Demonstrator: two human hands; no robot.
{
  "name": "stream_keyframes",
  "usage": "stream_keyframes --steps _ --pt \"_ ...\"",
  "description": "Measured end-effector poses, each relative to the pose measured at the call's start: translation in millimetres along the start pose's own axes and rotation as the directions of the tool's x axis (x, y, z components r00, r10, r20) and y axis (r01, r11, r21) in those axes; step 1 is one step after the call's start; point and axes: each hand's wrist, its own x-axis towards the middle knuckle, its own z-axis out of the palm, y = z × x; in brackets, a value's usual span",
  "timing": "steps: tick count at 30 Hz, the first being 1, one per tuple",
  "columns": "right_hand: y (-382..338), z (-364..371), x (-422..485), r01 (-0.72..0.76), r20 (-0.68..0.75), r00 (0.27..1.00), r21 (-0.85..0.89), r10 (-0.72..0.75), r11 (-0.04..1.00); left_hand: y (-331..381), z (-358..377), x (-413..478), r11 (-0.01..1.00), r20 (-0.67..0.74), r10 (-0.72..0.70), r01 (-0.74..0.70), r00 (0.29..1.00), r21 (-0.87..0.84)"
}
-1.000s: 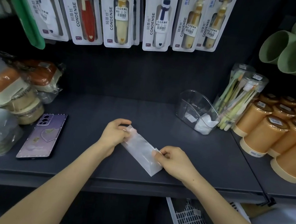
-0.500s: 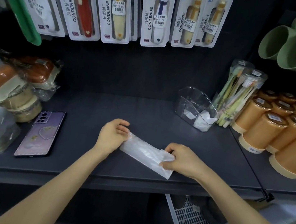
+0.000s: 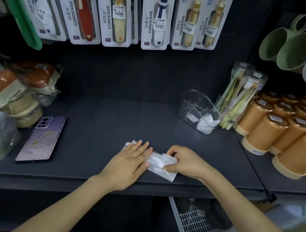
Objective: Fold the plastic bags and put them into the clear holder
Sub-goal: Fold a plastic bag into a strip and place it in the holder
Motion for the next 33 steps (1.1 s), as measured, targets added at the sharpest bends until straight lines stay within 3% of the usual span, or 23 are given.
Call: stream_keyframes --steps 4,6,8,10,13,15,19,22,25,28,31,33 --pt "4 -1 -9 0.0 -0.019 1.0 0.139 0.003 0.99 3 -2 -2 1.0 0.01 -0.011 0.011 1.0 0.026" --pt "7 0 -16 0.031 -0.182 0.983 0.218 0.009 0.976 4 -1 -2 0.999 0.017 -0.014 0.014 1.0 0.033" --pt "6 5 -25 0.08 -0.49 0.872 0.108 -0.017 0.991 6 -2 -1 0.999 0.015 -0.021 0.021 1.0 0.027" --pt "3 21 -30 0.134 -0.631 0.753 -0.13 -0.187 0.982 6 -2 -1 0.999 0.015 -0.02 0.019 1.0 0.036" --pt "10 56 -26 0.172 -0.503 0.756 -0.464 -0.419 0.869 2 1 -1 1.0 0.016 -0.015 0.014 1.0 0.009" --pt "19 68 -25 0.138 -0.405 0.818 -0.55 -0.408 0.824 1 0 0 0.999 0.005 -0.016 0.016 1.0 -0.028" --pt "24 69 -29 0.064 -0.355 0.879 -0.573 -0.318 0.817 4 -8 4 0.974 -0.005 -0.134 0.131 0.991 -0.183" --pt "20 68 -30 0.031 -0.328 0.909 -0.561 -0.257 0.827 1 -5 7 0.995 -0.059 -0.045 0.039 0.997 -0.096" --pt "20 69 -31 0.038 -0.318 0.913 -0.56 -0.257 0.828 2 -2 9 0.999 0.004 0.045 -0.045 0.999 -0.028" --pt "22 67 -31 0.023 -0.295 0.927 -0.57 -0.231 0.822 -2 -8 10 0.998 0.067 0.062 -0.062 0.996 -0.003" --pt "23 63 -31 0.11 -0.245 0.925 -0.558 -0.291 0.822 -15 -10 8 0.998 0.098 0.053 -0.056 0.994 0.03" --pt "22 59 -36 0.102 -0.187 0.955 -0.523 -0.231 0.846 -19 -10 6 0.998 0.112 0.05 -0.055 0.992 0.037"
